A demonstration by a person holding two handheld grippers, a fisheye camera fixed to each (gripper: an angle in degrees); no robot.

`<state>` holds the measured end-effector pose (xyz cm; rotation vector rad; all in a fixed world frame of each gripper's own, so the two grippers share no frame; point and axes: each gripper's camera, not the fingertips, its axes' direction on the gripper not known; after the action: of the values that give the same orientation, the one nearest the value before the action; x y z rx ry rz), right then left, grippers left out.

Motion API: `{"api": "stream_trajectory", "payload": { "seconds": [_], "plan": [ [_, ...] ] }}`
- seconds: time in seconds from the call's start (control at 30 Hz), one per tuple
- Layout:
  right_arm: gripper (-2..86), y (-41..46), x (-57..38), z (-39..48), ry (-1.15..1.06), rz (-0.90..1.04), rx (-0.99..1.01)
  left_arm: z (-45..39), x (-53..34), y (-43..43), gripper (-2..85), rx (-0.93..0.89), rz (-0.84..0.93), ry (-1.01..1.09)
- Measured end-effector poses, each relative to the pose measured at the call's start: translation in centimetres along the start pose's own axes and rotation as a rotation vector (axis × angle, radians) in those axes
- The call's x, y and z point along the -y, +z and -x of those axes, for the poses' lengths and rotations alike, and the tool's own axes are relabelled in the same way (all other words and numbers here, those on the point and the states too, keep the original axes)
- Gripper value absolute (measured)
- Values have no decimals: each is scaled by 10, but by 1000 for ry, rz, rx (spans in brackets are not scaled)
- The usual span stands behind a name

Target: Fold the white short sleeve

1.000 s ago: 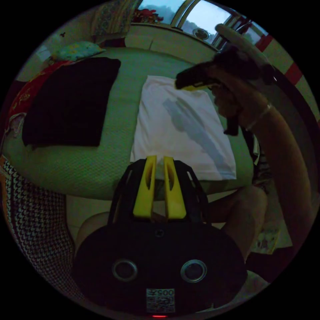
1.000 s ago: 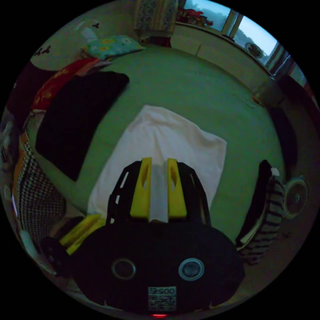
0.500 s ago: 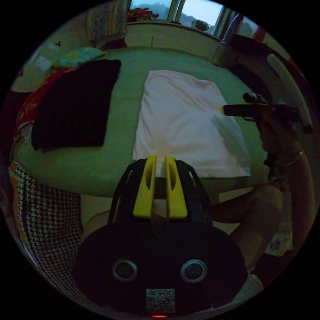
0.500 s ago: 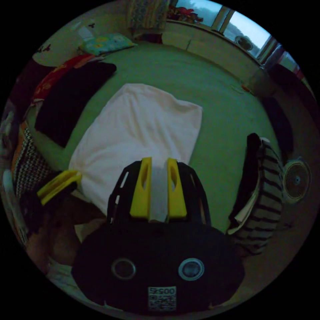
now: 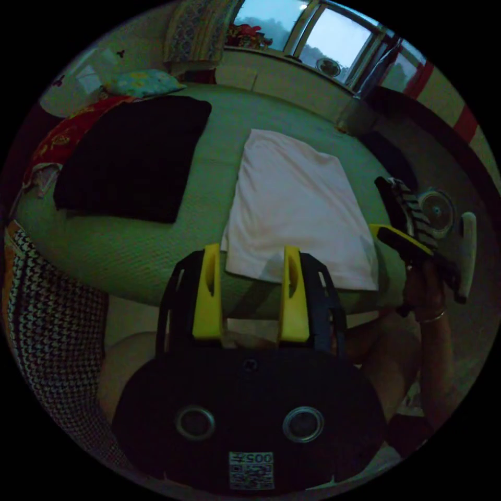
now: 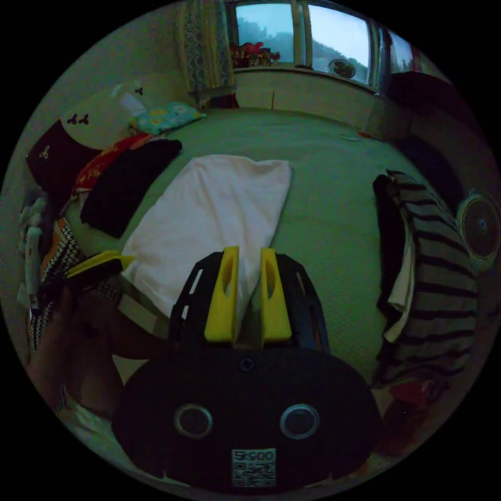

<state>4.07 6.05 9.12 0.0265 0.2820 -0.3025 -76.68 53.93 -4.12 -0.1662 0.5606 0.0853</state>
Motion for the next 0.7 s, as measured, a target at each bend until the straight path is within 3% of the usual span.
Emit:
{"api": "stream_trajectory", "payload": {
  "seconds": [0.37, 0.7],
  "plan": [
    [57, -63, -19, -99, 98, -56, 9, -33, -8, 43, 170, 51, 3, 20],
    [97, -80, 70, -176, 112, 31, 38, -71, -16, 75, 101, -112, 1, -52]
  ]
}}
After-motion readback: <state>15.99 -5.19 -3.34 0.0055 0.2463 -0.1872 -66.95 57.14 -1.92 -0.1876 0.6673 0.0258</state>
